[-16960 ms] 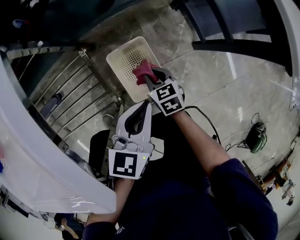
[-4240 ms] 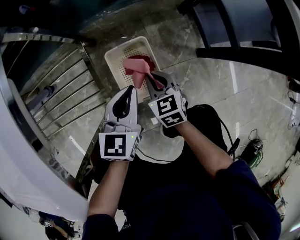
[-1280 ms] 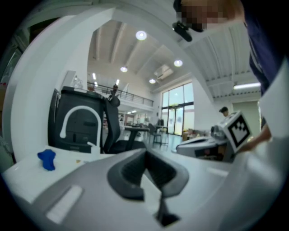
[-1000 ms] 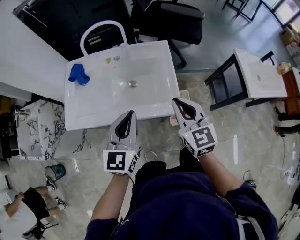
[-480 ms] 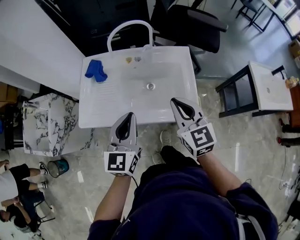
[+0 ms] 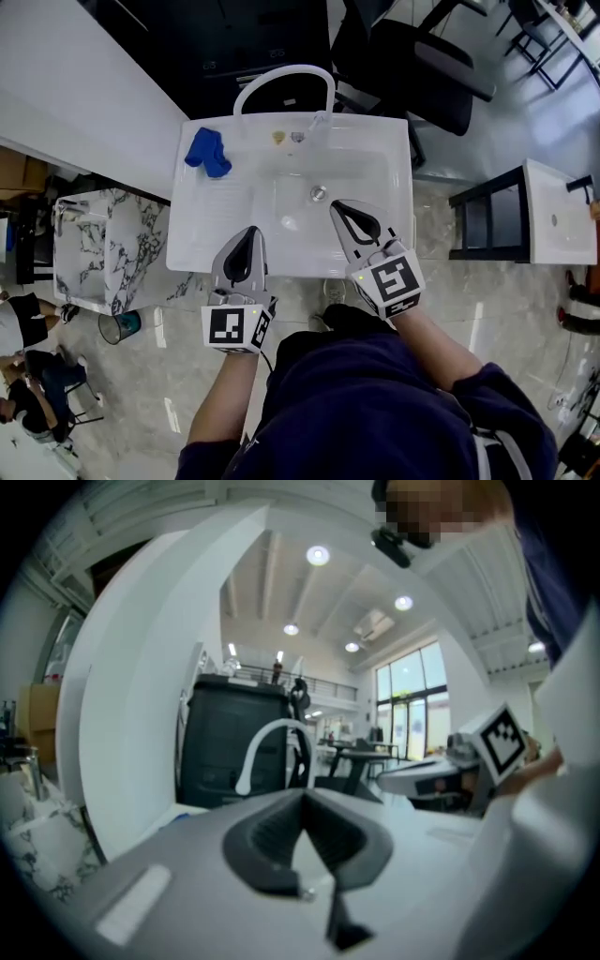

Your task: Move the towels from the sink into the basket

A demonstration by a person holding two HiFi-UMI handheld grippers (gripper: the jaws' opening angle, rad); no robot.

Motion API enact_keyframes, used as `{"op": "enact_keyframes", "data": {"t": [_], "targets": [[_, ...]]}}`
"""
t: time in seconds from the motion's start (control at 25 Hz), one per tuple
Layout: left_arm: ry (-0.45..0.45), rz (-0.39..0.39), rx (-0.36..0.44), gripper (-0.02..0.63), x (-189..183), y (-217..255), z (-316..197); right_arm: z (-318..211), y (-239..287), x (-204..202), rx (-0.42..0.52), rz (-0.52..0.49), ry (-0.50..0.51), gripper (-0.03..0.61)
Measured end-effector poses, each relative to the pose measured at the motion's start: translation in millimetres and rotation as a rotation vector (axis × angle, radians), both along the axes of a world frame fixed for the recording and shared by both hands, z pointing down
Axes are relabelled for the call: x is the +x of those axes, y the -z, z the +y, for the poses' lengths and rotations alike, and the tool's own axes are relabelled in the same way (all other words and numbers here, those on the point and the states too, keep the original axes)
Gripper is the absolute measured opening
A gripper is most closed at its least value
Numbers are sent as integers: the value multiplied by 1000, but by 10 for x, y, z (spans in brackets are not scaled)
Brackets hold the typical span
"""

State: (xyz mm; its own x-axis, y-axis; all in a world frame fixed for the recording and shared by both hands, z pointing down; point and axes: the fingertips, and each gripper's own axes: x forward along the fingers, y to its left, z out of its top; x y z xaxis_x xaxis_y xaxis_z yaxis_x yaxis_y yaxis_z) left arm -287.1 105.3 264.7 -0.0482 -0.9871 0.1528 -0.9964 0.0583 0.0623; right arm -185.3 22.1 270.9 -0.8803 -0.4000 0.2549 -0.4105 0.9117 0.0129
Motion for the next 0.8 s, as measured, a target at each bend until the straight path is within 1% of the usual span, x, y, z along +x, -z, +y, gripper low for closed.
{"op": "enact_keyframes", "data": {"t": [0.16, 0.32, 0.6, 0.8], "targets": [[28, -9, -9, 3, -50, -8, -236, -167, -22, -137, -14, -5, 52, 9], [59, -11, -17, 3, -102, -14, -359, -257, -43, -236, -22, -5, 94, 8], [69, -16, -18, 3, -192, -14, -459, -340, -14, -382, -17, -12, 120, 9], [66, -13, -12, 3, -306, -14, -466, -349, 11, -517, -9, -11, 121, 9]]}}
